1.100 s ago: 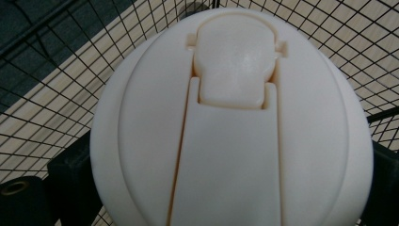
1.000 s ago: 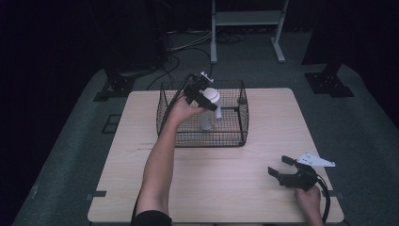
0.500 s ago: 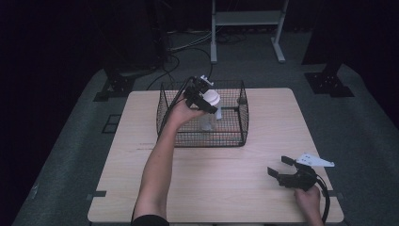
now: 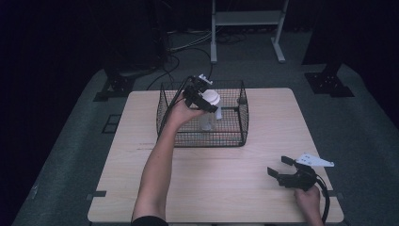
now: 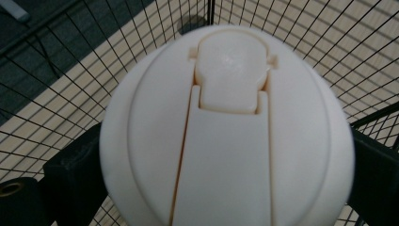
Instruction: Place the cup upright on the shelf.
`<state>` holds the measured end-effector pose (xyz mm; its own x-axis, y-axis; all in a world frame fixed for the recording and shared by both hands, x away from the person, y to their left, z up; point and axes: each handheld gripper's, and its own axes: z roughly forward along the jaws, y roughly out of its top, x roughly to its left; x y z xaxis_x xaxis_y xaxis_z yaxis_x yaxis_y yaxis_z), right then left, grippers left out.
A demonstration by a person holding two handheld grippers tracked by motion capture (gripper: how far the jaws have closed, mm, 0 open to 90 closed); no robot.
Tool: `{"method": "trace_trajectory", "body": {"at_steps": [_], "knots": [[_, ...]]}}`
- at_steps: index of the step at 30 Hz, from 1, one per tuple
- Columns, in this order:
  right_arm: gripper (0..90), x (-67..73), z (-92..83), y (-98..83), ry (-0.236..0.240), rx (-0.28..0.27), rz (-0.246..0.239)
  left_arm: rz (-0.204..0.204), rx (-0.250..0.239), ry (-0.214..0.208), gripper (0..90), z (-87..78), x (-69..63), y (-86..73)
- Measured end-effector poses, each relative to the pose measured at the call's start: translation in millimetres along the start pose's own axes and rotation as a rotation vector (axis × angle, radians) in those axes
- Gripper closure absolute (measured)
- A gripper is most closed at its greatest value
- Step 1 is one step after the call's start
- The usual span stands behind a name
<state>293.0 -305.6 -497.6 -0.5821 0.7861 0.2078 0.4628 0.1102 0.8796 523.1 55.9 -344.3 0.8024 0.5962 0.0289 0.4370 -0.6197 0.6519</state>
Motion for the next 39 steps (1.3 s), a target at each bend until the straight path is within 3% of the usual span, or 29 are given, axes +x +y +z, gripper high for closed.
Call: {"method": "trace_trajectory", "body": {"at_steps": [24,34,39], "knots": [[12.9,0.1,0.3,0.0,-0.001,0.002,-0.004,-0.002,-0.038,0.026,0.0,-18.2,-0.2,-5.4],[12.9,0.2,0.5,0.0,-0.002,0.003,-0.004,-0.015,-0.060,0.015,0.0,-29.4,3.8,-15.0],[12.9,0.2,0.4,0.0,-0.003,0.004,-0.004,-0.001,-0.050,0.009,0.0,-31.1,0.9,-19.6]]}}
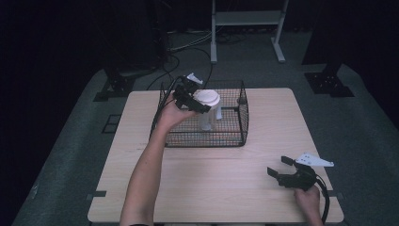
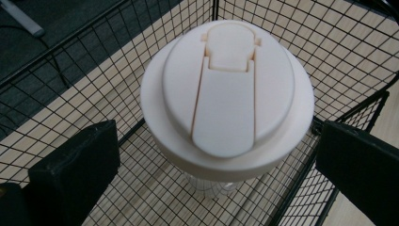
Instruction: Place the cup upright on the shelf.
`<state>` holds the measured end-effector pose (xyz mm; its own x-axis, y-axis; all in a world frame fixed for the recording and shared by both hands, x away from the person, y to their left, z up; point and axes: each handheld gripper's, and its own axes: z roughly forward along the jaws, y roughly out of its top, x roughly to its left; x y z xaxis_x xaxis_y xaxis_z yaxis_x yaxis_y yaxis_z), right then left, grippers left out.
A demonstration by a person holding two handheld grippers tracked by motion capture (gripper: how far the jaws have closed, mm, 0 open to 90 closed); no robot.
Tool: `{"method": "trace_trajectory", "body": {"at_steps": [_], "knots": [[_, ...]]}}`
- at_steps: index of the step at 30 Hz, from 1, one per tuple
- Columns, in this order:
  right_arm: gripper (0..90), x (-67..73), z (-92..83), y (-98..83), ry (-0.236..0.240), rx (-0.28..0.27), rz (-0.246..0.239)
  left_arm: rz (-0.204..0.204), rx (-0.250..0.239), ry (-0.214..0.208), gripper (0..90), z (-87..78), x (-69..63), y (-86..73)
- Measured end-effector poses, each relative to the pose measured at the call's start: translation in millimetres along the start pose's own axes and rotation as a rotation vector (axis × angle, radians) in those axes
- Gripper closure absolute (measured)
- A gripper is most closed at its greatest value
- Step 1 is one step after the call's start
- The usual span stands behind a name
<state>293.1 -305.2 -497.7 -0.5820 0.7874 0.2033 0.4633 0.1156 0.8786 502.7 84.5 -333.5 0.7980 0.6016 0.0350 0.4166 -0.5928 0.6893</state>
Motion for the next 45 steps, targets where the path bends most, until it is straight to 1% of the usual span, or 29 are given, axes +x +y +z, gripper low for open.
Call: {"method": "trace_trajectory", "body": {"at_steps": [2,6,11,14,17,21,27,33,42,45], "knots": [[12.9,0.2,-0.1,-0.1,0.000,0.001,-0.001,0.011,0.005,0.001,0.0,-1.7,-2.1,-1.2],[12.9,0.4,0.1,0.0,-0.002,0.002,-0.001,0.024,-0.007,0.003,0.0,-6.6,-5.3,-4.0],[12.9,0.6,0.2,-0.1,-0.002,0.002,-0.002,0.025,-0.021,0.000,0.0,-13.6,-6.8,-10.4],[12.9,0.5,0.3,0.0,-0.002,0.003,0.000,0.035,-0.030,0.010,0.0,-19.0,-8.3,-15.9],[12.9,0.1,0.3,-0.1,-0.001,0.001,0.002,0.028,-0.053,0.006,0.0,-25.7,-8.9,-21.1],[12.9,0.6,0.5,0.0,-0.004,0.004,-0.003,0.037,-0.067,0.006,0.0,-34.7,-13.1,-28.1],[12.8,0.5,0.9,0.2,-0.008,0.007,-0.001,0.029,-0.109,-0.006,0.0,-45.3,-18.9,-41.4],[12.9,0.5,1.2,0.2,-0.012,0.007,-0.004,0.039,-0.122,-0.014,0.0,-51.7,-24.2,-50.0],[12.9,1.2,1.2,0.2,-0.016,0.010,-0.002,0.063,-0.148,-0.045,0.0,-60.3,-38.0,-57.4],[12.9,1.4,1.2,0.2,-0.017,0.012,-0.004,0.078,-0.148,-0.052,0.0,-63.8,-42.5,-60.5]]}}
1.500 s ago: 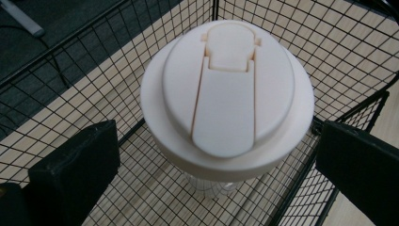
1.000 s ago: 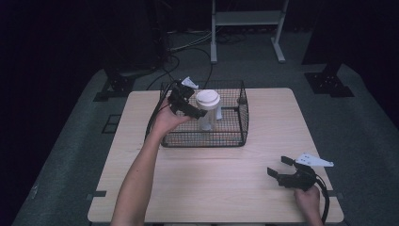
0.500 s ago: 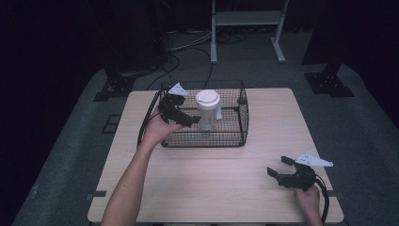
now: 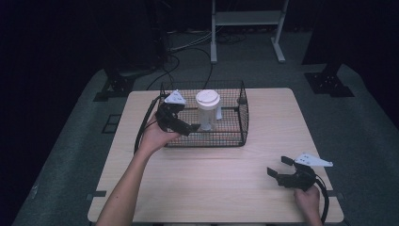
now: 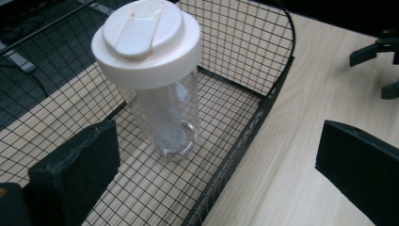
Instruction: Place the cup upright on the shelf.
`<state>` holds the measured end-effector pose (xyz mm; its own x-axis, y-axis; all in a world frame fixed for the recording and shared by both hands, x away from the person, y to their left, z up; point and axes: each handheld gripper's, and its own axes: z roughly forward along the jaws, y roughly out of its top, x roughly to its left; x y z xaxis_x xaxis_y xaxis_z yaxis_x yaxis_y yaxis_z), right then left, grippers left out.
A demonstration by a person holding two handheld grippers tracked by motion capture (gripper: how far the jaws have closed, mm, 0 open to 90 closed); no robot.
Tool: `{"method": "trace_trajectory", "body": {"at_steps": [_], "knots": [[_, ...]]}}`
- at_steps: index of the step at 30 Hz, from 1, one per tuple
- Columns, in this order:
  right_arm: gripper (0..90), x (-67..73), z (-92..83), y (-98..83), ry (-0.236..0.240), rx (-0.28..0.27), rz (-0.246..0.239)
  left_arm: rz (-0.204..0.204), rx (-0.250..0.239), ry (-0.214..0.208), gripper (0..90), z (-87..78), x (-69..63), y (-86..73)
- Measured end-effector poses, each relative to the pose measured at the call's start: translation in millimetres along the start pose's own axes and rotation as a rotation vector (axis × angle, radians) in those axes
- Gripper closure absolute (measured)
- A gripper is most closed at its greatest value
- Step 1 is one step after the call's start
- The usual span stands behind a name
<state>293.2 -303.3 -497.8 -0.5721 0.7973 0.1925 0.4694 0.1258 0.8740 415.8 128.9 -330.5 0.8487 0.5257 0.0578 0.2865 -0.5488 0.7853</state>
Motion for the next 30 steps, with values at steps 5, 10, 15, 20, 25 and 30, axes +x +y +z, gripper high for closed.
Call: {"method": "trace_trajectory", "body": {"at_steps": [5,10,15,20,25,30], "knots": [[12.9,0.5,0.4,0.0,-0.003,0.001,-0.003,0.024,0.006,-0.004,0.0,-5.6,-9.3,-7.5],[12.9,0.5,0.2,0.0,-0.005,0.005,-0.005,0.027,-0.001,-0.012,0.0,-12.6,-15.1,-15.6],[12.9,0.3,0.5,-0.1,-0.008,0.003,-0.010,0.037,-0.009,-0.012,0.0,-18.5,-21.2,-24.1],[12.9,0.8,0.7,0.0,-0.010,0.010,-0.010,0.038,-0.012,-0.015,0.0,-19.1,-27.5,-34.6],[12.9,1.2,0.8,0.1,-0.012,0.014,-0.012,0.029,-0.022,-0.022,0.0,-21.1,-34.5,-43.7],[12.9,1.8,1.1,-0.1,-0.014,0.016,-0.010,0.038,-0.027,-0.027,0.0,-22.0,-41.8,-51.7]]}}
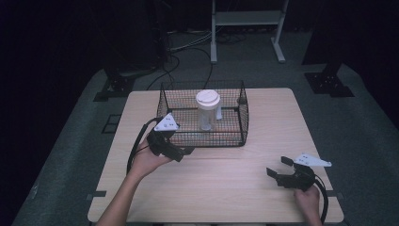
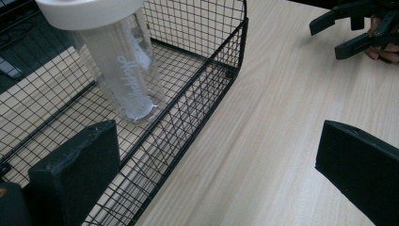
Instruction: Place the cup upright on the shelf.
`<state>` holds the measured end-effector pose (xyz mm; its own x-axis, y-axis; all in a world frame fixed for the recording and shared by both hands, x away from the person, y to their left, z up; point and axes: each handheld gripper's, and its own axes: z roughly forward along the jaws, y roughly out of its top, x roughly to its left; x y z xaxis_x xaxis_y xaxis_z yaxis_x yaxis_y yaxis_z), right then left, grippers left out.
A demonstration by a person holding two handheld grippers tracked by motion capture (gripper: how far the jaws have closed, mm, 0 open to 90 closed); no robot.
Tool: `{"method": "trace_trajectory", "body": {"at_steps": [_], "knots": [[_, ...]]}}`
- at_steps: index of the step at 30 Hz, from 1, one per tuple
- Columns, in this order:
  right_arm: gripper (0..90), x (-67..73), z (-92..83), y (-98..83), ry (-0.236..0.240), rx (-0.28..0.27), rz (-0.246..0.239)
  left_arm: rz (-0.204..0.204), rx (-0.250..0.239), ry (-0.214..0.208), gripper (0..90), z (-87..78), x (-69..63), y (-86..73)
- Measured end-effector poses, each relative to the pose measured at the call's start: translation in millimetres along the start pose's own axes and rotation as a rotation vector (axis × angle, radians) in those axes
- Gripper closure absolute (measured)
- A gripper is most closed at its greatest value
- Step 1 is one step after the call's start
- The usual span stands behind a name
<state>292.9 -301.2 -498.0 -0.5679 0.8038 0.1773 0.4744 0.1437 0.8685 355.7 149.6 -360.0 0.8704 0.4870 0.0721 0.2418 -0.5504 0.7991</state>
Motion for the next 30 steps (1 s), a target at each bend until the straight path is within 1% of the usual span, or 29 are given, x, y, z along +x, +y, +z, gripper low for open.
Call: {"method": "trace_trajectory", "body": {"at_steps": [8,11,14,15,16,17,19,21,22,26,27,29,30], "knots": [[12.9,0.2,0.1,0.0,0.001,0.001,-0.002,-0.012,-0.017,0.000,0.0,-2.8,-7.6,-17.0],[12.9,0.6,0.0,0.1,0.002,0.002,0.001,-0.029,-0.034,0.005,0.0,-4.0,-10.8,-25.3],[12.9,0.5,0.0,0.1,0.001,0.003,0.000,-0.039,-0.040,0.006,0.0,-4.8,-12.9,-33.4],[12.9,0.5,0.0,0.1,0.001,0.003,-0.001,-0.048,-0.049,0.000,0.0,-5.3,-13.5,-35.9],[12.9,0.5,0.0,0.1,0.001,0.003,-0.001,-0.066,-0.068,-0.016,0.0,-5.9,-14.2,-38.1],[12.9,0.6,0.0,0.1,0.001,0.003,0.000,-0.072,-0.077,-0.023,0.0,-6.7,-15.1,-39.6],[12.9,0.3,0.0,0.0,0.003,0.002,0.002,-0.063,-0.076,-0.005,0.0,-8.7,-17.8,-42.0],[12.9,0.0,-0.1,-0.1,0.004,0.000,0.003,-0.077,-0.092,-0.017,0.0,-10.5,-19.4,-45.8],[12.9,0.0,-0.2,-0.1,0.004,-0.001,0.003,-0.077,-0.092,-0.011,0.0,-11.7,-20.8,-48.1],[12.9,0.1,-0.3,-0.1,0.005,-0.001,0.004,-0.114,-0.130,-0.053,0.0,-16.4,-27.2,-59.4],[12.9,0.0,-0.4,-0.2,0.007,-0.002,0.003,-0.121,-0.137,-0.054,0.0,-18.0,-29.6,-62.3],[12.9,0.0,-0.6,-0.2,0.010,-0.003,0.003,-0.122,-0.153,-0.033,0.0,-22.1,-35.1,-69.1],[12.9,0.0,-0.7,-0.3,0.010,-0.004,0.003,-0.125,-0.172,-0.021,0.0,-23.8,-37.4,-74.0]]}}
